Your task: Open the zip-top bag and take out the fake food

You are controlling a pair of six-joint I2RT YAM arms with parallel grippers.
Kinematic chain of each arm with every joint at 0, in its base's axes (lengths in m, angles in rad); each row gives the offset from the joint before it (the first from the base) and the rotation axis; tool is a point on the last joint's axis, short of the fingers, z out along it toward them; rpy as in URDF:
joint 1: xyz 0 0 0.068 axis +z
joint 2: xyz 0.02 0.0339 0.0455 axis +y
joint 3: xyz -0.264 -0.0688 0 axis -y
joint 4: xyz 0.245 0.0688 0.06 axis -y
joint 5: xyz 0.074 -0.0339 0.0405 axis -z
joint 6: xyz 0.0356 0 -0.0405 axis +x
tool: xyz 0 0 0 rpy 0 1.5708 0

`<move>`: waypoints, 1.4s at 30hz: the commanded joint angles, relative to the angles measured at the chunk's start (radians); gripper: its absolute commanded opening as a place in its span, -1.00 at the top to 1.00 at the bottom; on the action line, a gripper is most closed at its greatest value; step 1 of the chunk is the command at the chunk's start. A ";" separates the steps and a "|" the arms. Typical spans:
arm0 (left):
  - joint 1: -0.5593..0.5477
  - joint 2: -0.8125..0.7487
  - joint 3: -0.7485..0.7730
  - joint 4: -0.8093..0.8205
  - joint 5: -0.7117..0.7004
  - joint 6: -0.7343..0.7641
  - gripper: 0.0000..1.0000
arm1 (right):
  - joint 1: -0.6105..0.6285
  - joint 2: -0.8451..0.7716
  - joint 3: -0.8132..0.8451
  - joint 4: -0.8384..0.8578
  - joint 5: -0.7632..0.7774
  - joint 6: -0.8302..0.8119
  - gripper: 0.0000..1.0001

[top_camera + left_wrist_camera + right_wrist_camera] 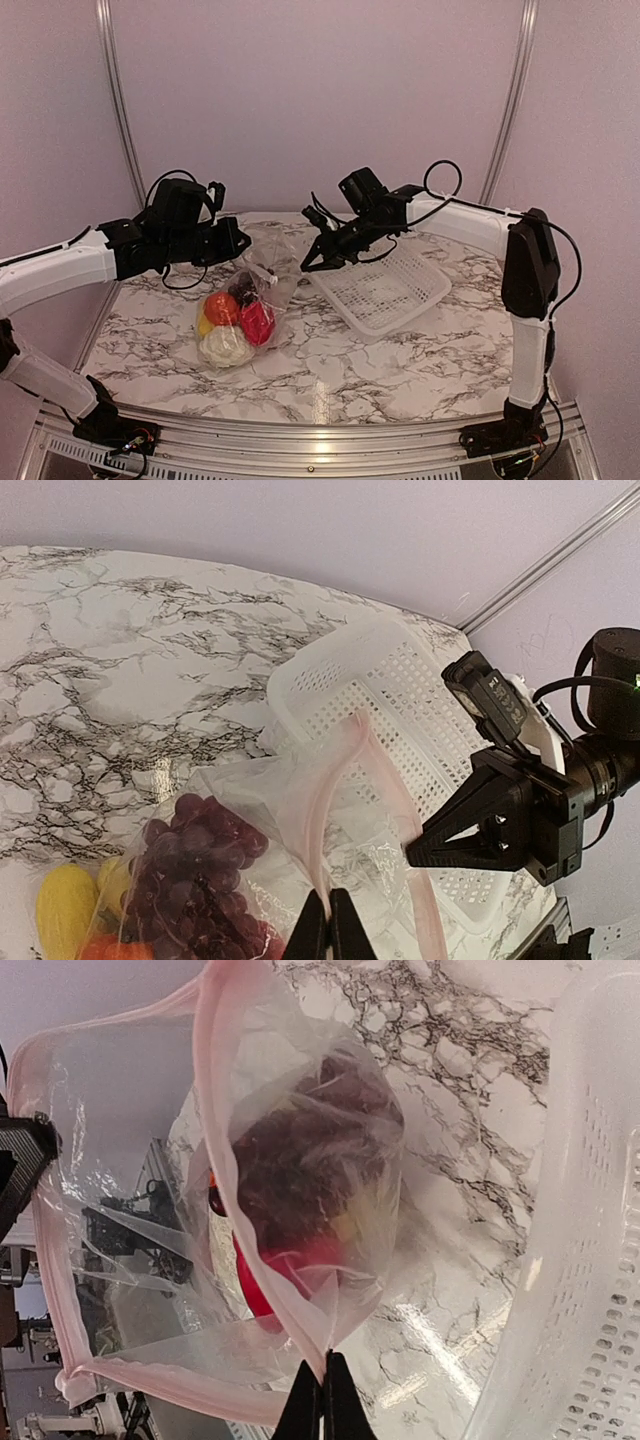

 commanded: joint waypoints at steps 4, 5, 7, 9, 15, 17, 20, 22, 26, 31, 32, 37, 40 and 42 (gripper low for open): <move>-0.001 -0.048 0.001 -0.089 -0.033 0.060 1.00 | -0.002 -0.059 -0.006 -0.187 0.277 -0.210 1.00; -0.001 -0.049 0.003 -0.088 -0.031 0.064 1.00 | 0.001 -0.064 -0.006 -0.197 0.310 -0.231 1.00; -0.001 -0.048 0.012 -0.089 -0.019 0.076 1.00 | 0.003 -0.072 -0.004 -0.211 0.366 -0.264 1.00; -0.001 -0.042 0.023 -0.084 0.016 0.095 1.00 | 0.005 -0.080 0.007 -0.203 0.361 -0.292 1.00; -0.018 -0.008 0.036 -0.056 0.152 0.115 1.00 | 0.034 -0.144 0.047 -0.044 0.293 -0.308 0.32; -0.028 -0.002 0.036 -0.047 0.168 0.122 1.00 | 0.047 -0.172 0.046 0.035 0.277 -0.294 0.22; -0.035 0.003 0.035 -0.039 0.167 0.126 1.00 | 0.059 -0.187 0.048 0.122 0.233 -0.277 0.23; -0.036 0.006 0.036 -0.033 0.161 0.127 1.00 | 0.068 -0.177 0.064 0.139 0.207 -0.274 0.28; -0.037 0.015 0.041 -0.025 0.158 0.124 1.00 | 0.091 -0.131 0.109 0.110 0.180 -0.265 0.39; -0.036 0.020 0.035 -0.011 0.136 0.102 1.00 | 0.126 -0.080 0.089 0.077 0.176 -0.245 0.49; -0.036 0.020 0.031 -0.007 0.125 0.095 1.00 | 0.133 -0.079 0.074 0.074 0.181 -0.243 0.51; -0.037 0.007 0.017 0.003 0.077 0.077 1.00 | 0.149 -0.082 -0.011 0.058 0.194 -0.246 0.59; -0.036 -0.003 0.020 -0.004 0.036 0.088 1.00 | 0.153 -0.079 -0.064 0.081 0.189 -0.250 0.60; -0.037 -0.007 0.027 -0.020 0.028 0.106 1.00 | 0.160 -0.057 -0.076 0.108 0.187 -0.246 0.57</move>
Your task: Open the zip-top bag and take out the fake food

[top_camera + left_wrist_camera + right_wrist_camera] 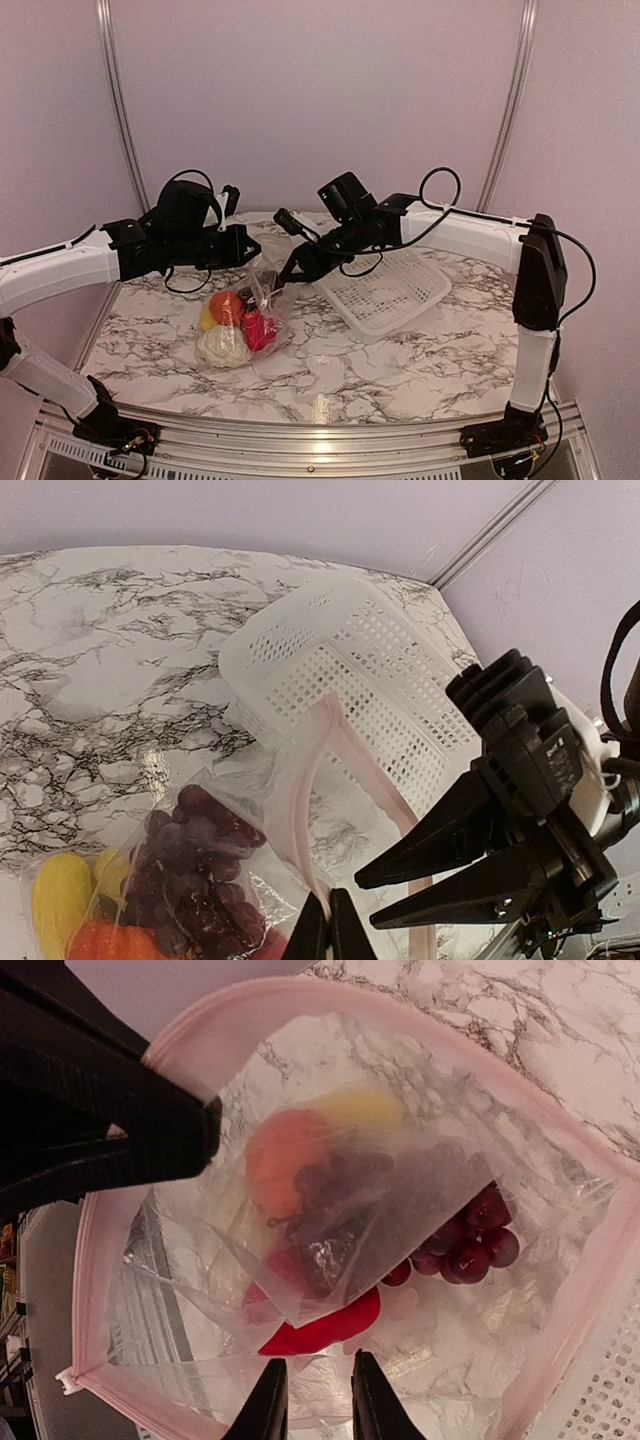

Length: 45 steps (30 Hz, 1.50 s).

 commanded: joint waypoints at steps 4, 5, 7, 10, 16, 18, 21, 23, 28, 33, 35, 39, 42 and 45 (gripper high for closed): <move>-0.002 -0.032 0.023 -0.019 -0.082 0.053 1.00 | 0.032 0.126 0.031 0.053 -0.014 0.031 0.53; -0.001 -0.038 0.022 -0.019 -0.084 0.059 1.00 | 0.036 0.146 0.048 0.060 -0.016 0.037 0.48; -0.001 -0.044 0.020 -0.022 -0.089 0.068 1.00 | 0.042 0.178 0.068 0.091 -0.012 0.055 0.40; 0.003 -0.057 0.014 -0.030 -0.105 0.074 1.00 | 0.044 0.214 0.091 0.133 -0.015 0.093 0.23; 0.054 -0.053 0.009 0.012 -0.075 0.120 1.00 | 0.045 0.257 0.085 0.335 -0.062 0.215 -0.28; 0.080 -0.037 0.022 0.028 -0.035 0.154 1.00 | 0.047 0.286 0.113 0.382 -0.076 0.261 -0.45; 0.124 -0.008 0.053 0.020 0.007 0.183 1.00 | 0.050 0.338 0.186 0.366 -0.090 0.286 -0.47; 0.148 0.008 0.071 0.013 0.053 0.196 1.00 | 0.053 0.344 0.193 0.335 -0.088 0.276 -0.43; 0.163 0.017 0.091 -0.003 0.081 0.227 1.00 | 0.052 0.286 0.119 0.210 -0.066 0.188 -0.24; 0.163 0.039 0.094 -0.011 0.123 0.199 1.00 | 0.052 0.187 -0.004 0.094 -0.086 0.063 -0.03; 0.163 0.046 0.084 -0.010 0.146 0.150 1.00 | 0.052 0.151 -0.046 0.047 -0.113 0.010 -0.02; 0.158 0.040 0.021 0.017 0.242 0.055 1.00 | 0.052 0.098 -0.143 0.081 -0.150 -0.004 -0.05; 0.139 -0.005 -0.067 0.055 0.266 0.015 1.00 | 0.053 0.116 -0.158 0.114 -0.179 0.029 -0.10; 0.103 -0.081 -0.170 0.100 0.249 0.003 1.00 | 0.054 0.115 -0.170 0.163 -0.155 0.082 -0.19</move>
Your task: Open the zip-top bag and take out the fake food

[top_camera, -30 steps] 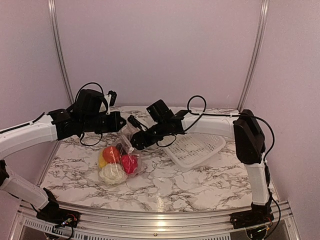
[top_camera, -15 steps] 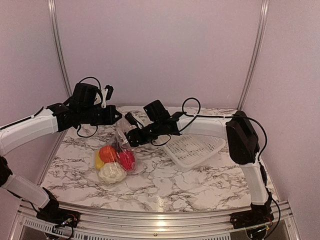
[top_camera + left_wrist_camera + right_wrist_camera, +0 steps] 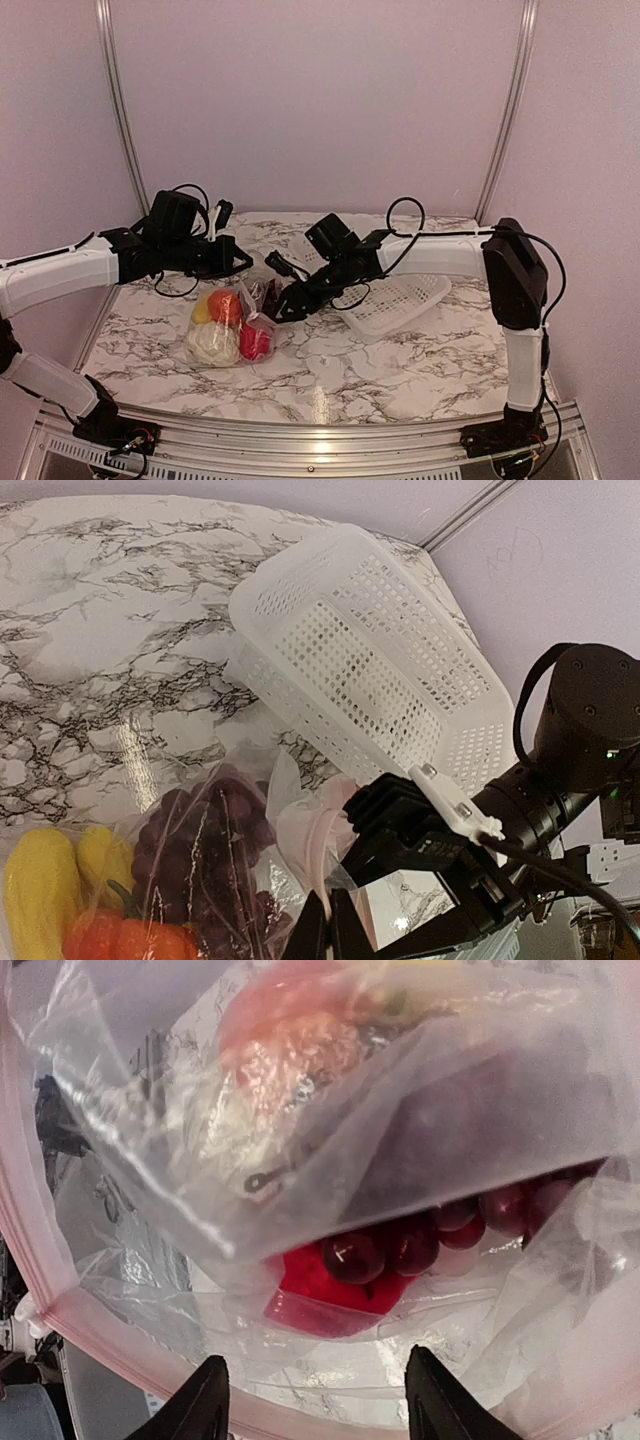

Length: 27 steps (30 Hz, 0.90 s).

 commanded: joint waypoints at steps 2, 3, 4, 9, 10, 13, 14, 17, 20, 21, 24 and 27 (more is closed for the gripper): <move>-0.051 -0.133 -0.157 0.097 0.013 -0.060 1.00 | 0.015 -0.029 -0.054 0.076 0.045 0.073 -0.23; -0.059 -0.149 -0.182 0.114 0.007 -0.070 1.00 | 0.014 -0.041 -0.064 0.108 0.070 0.093 -0.25; -0.065 -0.165 -0.202 0.125 -0.003 -0.076 1.00 | 0.016 -0.060 -0.072 0.131 0.101 0.110 -0.27; -0.099 -0.181 -0.229 0.165 -0.055 -0.080 1.00 | 0.016 -0.072 -0.082 0.242 0.215 0.233 -0.25; -0.106 -0.176 -0.225 0.178 -0.067 -0.080 1.00 | 0.015 -0.059 -0.069 0.241 0.223 0.244 -0.21; -0.122 -0.143 -0.199 0.201 -0.100 -0.081 1.00 | 0.015 -0.032 -0.039 0.235 0.248 0.263 -0.06; -0.123 -0.129 -0.191 0.201 -0.113 -0.082 1.00 | 0.015 -0.032 -0.044 0.251 0.246 0.266 -0.01; -0.124 -0.107 -0.179 0.224 -0.151 -0.099 1.00 | 0.017 -0.032 -0.064 0.322 0.201 0.279 0.13; -0.124 -0.089 -0.174 0.248 -0.173 -0.112 1.00 | 0.018 -0.013 -0.052 0.367 0.142 0.298 0.09; -0.124 -0.085 -0.170 0.249 -0.181 -0.113 1.00 | 0.020 -0.003 -0.040 0.370 0.135 0.298 0.07; -0.124 -0.079 -0.161 0.258 -0.194 -0.101 1.00 | 0.028 0.045 0.004 0.349 0.130 0.293 -0.01; -0.124 -0.079 -0.160 0.269 -0.182 -0.091 1.00 | 0.028 0.090 0.036 0.309 0.160 0.310 -0.09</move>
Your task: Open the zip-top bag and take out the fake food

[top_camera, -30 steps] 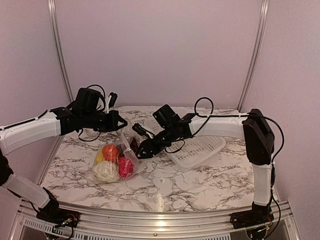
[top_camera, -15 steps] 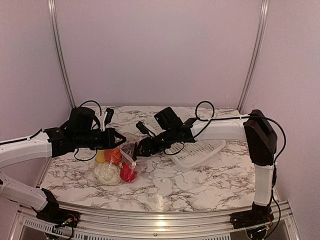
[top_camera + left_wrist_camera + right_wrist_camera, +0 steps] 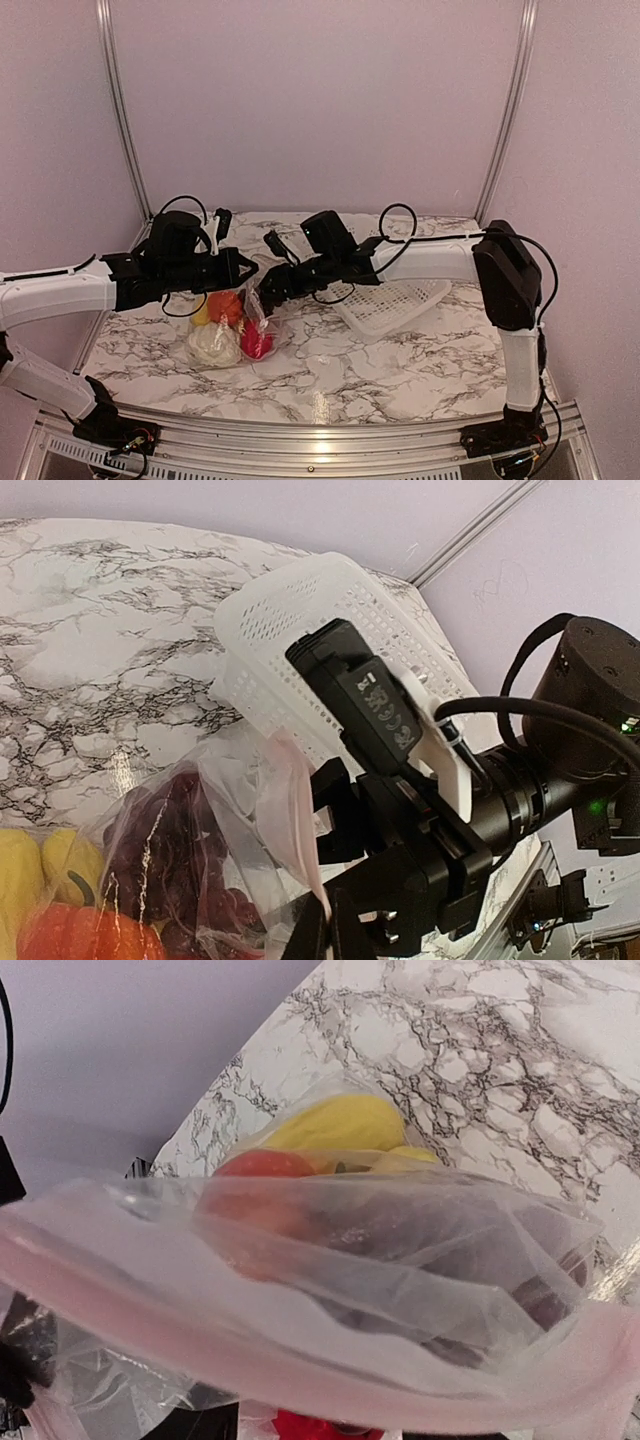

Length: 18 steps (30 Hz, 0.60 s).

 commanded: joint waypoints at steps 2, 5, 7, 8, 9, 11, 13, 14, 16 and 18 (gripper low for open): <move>-0.004 0.000 0.027 0.046 -0.014 0.014 1.00 | 0.018 0.075 0.072 -0.032 0.031 0.029 -0.15; -0.004 -0.016 0.009 0.053 -0.024 0.011 1.00 | 0.020 0.082 0.088 -0.062 0.069 0.021 -0.26; -0.002 -0.022 0.001 0.053 -0.031 0.011 1.00 | 0.023 0.093 0.094 -0.067 0.079 0.017 -0.31; -0.003 -0.023 -0.001 0.050 -0.037 0.010 1.00 | 0.024 0.108 0.101 -0.069 0.076 0.015 -0.32; -0.003 -0.022 -0.002 0.047 -0.043 0.008 1.00 | 0.025 0.118 0.110 -0.069 0.069 0.014 -0.33; -0.003 -0.020 -0.003 0.039 -0.060 0.007 1.00 | 0.032 0.153 0.132 -0.069 0.062 0.013 -0.33; -0.003 -0.017 -0.002 0.033 -0.071 0.004 1.00 | 0.037 0.184 0.161 -0.079 0.063 0.012 -0.33; -0.003 -0.016 -0.001 0.030 -0.071 0.005 1.00 | 0.038 0.196 0.175 -0.089 0.066 0.011 -0.33; -0.001 -0.016 -0.003 0.024 -0.071 0.006 1.00 | 0.037 0.209 0.196 -0.101 0.083 0.009 -0.25; -0.001 -0.018 -0.003 0.019 -0.071 0.008 1.00 | 0.038 0.207 0.206 -0.108 0.088 0.000 -0.05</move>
